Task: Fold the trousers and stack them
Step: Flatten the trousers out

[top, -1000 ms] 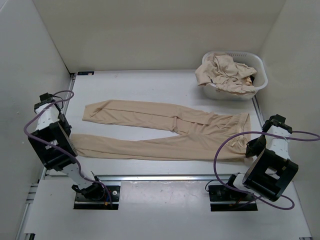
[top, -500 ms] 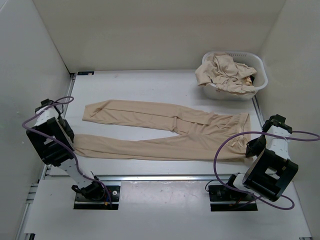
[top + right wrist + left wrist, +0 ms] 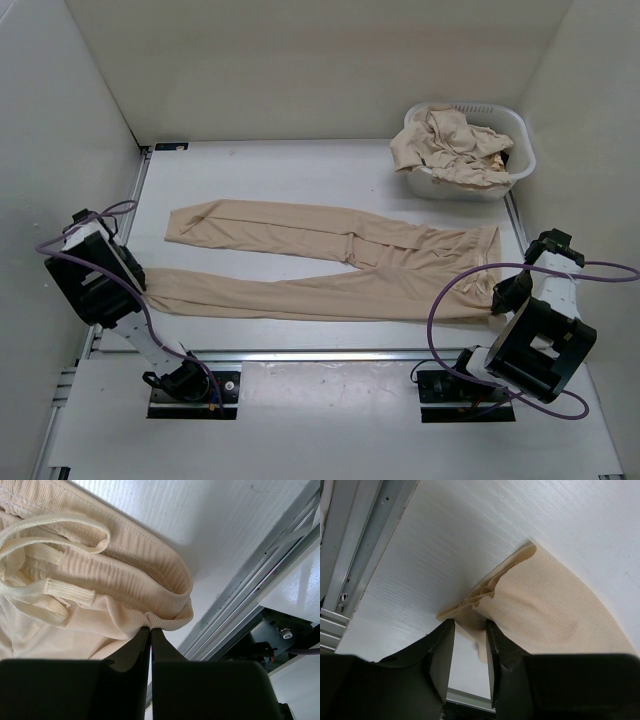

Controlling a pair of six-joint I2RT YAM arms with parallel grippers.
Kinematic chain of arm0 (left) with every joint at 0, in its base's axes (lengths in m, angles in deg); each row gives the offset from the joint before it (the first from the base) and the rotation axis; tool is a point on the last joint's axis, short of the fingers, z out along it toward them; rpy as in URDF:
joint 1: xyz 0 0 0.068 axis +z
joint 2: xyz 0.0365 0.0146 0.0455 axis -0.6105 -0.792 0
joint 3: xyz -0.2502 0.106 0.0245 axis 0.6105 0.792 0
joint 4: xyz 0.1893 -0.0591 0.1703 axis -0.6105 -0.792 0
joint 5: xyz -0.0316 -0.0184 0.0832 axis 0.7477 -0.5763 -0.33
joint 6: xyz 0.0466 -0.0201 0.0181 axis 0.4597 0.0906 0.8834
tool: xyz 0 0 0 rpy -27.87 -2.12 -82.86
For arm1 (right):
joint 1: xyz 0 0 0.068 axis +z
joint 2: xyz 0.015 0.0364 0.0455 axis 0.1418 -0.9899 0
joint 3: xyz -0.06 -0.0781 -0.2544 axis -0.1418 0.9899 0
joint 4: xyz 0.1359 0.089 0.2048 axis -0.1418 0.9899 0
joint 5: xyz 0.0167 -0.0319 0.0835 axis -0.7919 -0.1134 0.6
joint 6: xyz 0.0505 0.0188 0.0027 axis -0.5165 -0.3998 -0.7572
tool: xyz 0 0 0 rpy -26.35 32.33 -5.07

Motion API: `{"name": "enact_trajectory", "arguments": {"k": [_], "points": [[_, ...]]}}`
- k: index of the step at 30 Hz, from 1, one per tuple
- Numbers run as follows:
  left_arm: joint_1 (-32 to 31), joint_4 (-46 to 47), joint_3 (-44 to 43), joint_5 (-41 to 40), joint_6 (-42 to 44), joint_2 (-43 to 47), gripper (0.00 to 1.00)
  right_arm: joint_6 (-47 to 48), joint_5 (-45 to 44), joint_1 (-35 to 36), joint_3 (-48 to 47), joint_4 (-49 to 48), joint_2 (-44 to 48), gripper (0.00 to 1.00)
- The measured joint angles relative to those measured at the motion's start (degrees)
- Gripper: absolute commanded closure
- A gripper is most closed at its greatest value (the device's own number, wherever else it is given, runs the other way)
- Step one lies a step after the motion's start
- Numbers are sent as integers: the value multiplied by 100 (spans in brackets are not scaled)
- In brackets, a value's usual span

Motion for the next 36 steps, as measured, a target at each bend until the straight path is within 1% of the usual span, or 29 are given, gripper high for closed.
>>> {"name": "enact_trajectory", "arguments": {"k": [4,7,8,16,21,25,28,32,34,35,36], "points": [[0,68,39,-2,-2,-4,63,13,0,0,0,0,0,100],[0,90,42,-7,0,-2,83,28,0,0,0,-2,0,100],[0,96,42,-4,-9,0,86,28,0,0,0,0,0,100],[0,118,48,-11,2,48,86,31,0,0,0,0,0,100],[0,52,-42,-17,2,317,86,31,-20,0,0,2,0,100],[-50,-39,-719,76,2,380,86,33,-122,0,-2,4,0,100],[-203,-66,-1307,164,0,330,86,37,-157,0,-2,4,0,100],[-501,-61,-1998,415,2,-166,86,72,-168,0,-2,0,-17,100],[-645,-74,-2341,531,2,-629,80,76,-168,0,-2,-7,-61,100],[-697,-50,-2485,575,7,-881,74,79,-166,0,-2,-13,-90,100],[-737,-37,-2597,599,20,-1117,66,79,-166,0,-2,-17,-120,100]]}}
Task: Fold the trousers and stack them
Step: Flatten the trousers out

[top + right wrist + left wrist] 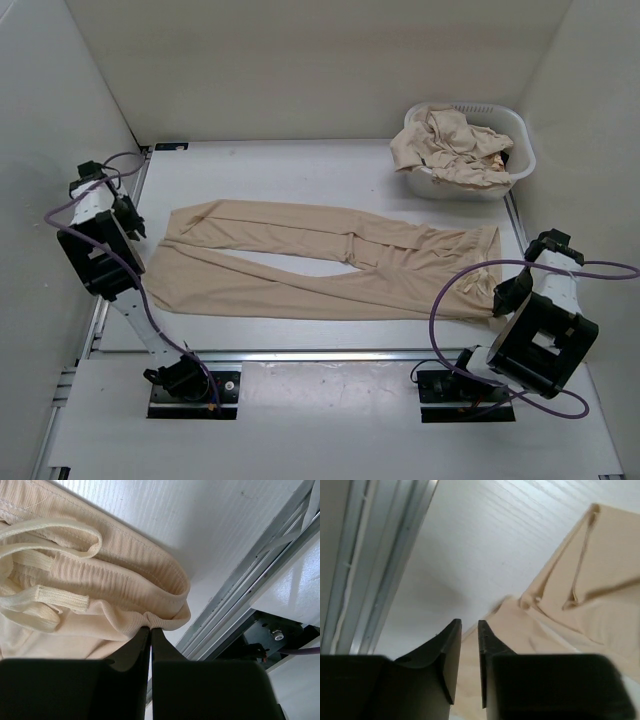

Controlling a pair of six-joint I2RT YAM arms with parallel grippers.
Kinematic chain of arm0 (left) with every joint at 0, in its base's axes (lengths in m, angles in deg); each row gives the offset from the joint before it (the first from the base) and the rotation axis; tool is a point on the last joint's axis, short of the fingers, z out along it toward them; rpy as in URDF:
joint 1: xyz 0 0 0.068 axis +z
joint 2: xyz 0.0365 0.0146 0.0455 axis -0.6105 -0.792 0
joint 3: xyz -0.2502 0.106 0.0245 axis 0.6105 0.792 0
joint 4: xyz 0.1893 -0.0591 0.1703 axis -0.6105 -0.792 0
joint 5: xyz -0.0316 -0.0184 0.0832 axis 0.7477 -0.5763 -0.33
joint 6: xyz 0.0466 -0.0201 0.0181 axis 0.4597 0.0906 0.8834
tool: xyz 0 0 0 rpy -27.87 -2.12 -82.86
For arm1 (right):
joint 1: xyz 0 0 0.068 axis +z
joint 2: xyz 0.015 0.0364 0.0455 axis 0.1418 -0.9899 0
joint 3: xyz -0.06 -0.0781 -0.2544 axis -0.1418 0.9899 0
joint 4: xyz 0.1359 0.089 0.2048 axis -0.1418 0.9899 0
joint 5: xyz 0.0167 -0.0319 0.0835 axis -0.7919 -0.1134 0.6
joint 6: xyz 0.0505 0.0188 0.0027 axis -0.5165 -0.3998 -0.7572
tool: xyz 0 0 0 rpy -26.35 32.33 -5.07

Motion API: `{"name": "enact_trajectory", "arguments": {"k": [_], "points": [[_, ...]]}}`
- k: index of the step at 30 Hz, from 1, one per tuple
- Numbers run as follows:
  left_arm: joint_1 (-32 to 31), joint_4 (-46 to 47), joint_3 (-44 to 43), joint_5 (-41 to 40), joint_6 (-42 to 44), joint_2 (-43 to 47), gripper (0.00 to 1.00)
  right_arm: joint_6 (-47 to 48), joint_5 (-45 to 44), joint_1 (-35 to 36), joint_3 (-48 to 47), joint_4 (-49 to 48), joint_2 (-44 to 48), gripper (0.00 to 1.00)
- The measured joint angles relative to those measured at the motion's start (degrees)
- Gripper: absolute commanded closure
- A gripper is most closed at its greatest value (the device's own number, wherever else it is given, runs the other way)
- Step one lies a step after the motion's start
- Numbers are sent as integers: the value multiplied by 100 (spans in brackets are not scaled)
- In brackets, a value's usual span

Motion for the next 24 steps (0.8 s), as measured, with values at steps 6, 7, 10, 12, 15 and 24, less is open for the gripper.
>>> {"name": "enact_trajectory", "arguments": {"k": [6,7,10,12,15,24], "points": [[-28,-63,-33,-37,-13,-503,38,46,0,0,0,-72,-37,100],[-11,-33,87,-96,-15,-374,37,52,2,0,0,-79,-37,100],[57,70,782,-216,-15,382,40,66,13,0,0,-94,-37,100],[138,87,1283,-306,-17,979,47,79,13,0,0,-94,-37,100],[264,199,1906,-492,-20,1598,52,98,13,0,0,-96,-37,100],[409,417,3134,-660,-13,1414,48,116,11,0,0,-98,-20,100]]}}
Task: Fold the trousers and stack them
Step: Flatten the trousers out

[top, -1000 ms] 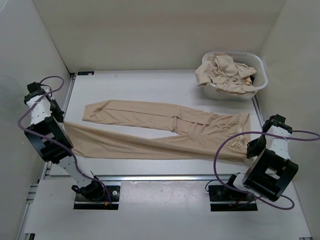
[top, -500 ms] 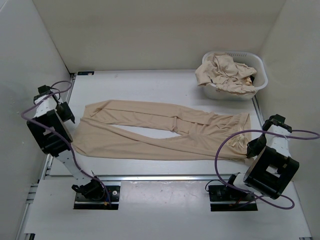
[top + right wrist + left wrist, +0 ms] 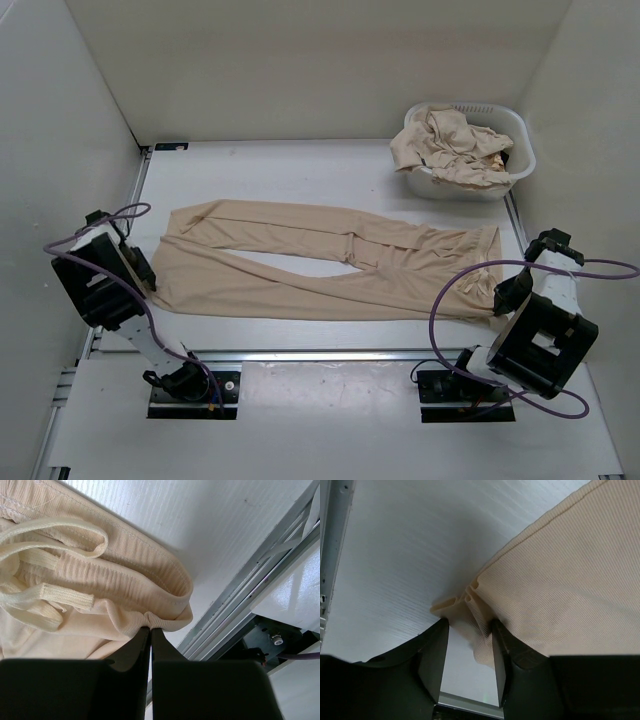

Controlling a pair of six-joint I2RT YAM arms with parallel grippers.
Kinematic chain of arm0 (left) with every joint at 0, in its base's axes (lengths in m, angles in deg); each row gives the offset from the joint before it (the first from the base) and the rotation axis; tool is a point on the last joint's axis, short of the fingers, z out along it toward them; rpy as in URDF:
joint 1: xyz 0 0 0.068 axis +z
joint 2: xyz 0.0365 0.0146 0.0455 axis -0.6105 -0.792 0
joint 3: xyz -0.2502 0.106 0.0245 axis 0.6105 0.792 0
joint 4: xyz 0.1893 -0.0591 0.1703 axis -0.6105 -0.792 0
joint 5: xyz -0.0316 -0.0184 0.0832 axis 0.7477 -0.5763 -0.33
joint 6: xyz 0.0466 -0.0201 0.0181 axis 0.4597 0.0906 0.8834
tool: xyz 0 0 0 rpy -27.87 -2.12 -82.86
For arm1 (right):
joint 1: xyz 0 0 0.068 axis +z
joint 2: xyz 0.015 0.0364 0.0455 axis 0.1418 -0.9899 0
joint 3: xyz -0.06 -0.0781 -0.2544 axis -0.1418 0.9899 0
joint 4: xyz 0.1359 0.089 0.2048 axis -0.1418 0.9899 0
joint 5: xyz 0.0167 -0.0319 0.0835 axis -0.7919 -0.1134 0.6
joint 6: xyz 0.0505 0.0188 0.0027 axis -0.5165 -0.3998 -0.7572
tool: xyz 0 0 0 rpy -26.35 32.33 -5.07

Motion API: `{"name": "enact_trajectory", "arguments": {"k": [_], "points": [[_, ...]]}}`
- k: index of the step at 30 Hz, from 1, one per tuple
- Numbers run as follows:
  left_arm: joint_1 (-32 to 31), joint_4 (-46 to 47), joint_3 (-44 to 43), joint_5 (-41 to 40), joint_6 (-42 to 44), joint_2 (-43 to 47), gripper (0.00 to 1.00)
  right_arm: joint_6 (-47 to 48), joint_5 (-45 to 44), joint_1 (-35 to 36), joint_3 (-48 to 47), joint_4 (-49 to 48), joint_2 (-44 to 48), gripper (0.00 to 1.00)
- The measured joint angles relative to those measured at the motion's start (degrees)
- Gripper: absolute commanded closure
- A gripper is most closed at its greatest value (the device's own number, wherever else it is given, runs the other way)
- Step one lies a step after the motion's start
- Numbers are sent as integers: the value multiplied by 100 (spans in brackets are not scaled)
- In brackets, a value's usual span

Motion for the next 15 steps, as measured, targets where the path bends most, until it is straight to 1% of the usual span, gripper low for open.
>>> {"name": "enact_trajectory", "arguments": {"k": [3,4,5,6,11,15], "points": [[0,17,-31,4,0,-103,47,2,-4,0,0,0,11,100],[0,17,-31,7,0,-107,58,4,-11,0,0,0,13,100],[2,20,-31,26,-24,-114,75,4,-17,0,0,0,13,100],[2,31,-31,72,-46,-122,86,4,-22,0,0,0,13,100],[-24,166,103,39,-28,-13,86,-2,-46,-2,-2,22,15,100],[219,374,479,-105,-26,358,86,-20,-7,-33,-164,282,55,100]]}}
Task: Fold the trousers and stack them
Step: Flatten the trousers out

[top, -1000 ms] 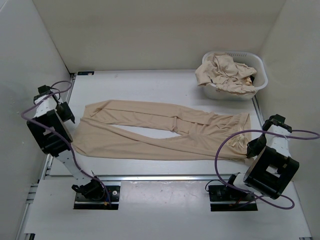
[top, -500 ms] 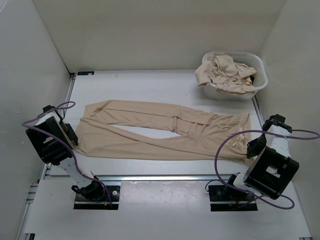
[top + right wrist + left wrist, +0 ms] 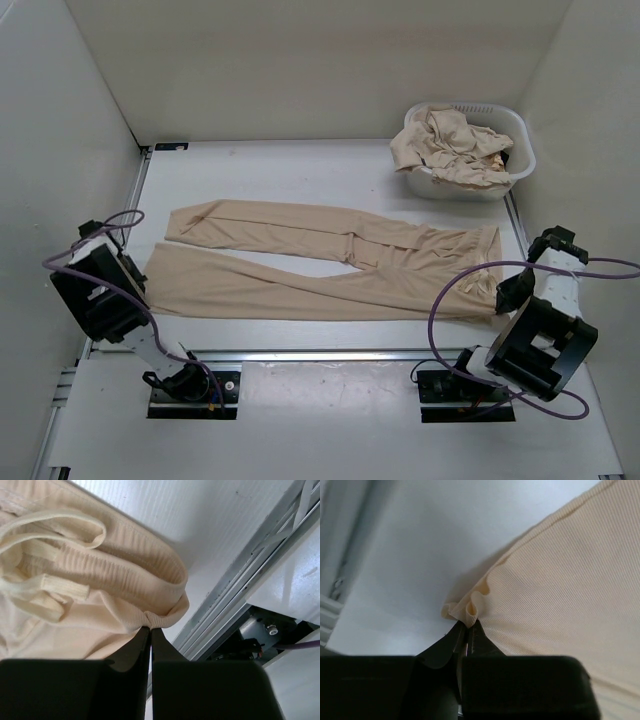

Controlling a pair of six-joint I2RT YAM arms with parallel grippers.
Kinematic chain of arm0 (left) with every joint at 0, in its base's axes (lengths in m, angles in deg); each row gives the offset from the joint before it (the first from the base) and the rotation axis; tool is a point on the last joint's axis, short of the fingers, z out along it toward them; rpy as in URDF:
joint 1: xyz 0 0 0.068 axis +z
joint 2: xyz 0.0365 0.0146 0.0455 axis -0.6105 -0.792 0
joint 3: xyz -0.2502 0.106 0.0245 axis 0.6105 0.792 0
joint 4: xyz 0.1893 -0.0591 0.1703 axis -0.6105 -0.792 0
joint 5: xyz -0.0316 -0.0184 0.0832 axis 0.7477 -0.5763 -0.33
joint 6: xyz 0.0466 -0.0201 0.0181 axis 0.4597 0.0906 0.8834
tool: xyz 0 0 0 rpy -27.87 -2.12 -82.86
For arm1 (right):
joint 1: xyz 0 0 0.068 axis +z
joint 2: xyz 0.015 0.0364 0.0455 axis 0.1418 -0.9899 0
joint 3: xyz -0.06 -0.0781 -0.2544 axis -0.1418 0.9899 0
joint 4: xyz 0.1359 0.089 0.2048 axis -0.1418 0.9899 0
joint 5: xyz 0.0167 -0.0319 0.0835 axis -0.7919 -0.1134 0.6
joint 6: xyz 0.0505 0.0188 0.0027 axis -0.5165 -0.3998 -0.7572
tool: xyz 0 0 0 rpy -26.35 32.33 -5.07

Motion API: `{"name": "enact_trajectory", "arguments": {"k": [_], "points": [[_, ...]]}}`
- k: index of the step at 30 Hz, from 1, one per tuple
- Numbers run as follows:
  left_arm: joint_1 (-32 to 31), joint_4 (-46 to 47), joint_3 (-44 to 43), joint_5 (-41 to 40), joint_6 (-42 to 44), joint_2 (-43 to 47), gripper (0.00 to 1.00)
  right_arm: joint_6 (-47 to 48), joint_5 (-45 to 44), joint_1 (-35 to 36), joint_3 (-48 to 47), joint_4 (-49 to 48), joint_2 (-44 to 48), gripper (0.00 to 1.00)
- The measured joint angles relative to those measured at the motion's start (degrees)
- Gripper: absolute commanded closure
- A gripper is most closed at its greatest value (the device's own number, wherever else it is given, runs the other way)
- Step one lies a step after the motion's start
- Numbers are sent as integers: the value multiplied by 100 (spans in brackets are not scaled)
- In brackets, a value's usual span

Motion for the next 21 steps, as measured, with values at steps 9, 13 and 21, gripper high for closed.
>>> {"name": "enact_trajectory", "arguments": {"k": [9,13,21], "points": [[721,59,984,-750,2,1272,86,-188,144,-4,-153,293,334,31],[717,63,1231,-804,4,1303,86,-264,173,-4,37,306,376,32],[844,48,1167,-894,7,1303,86,-481,315,-4,920,-319,306,34]]}}
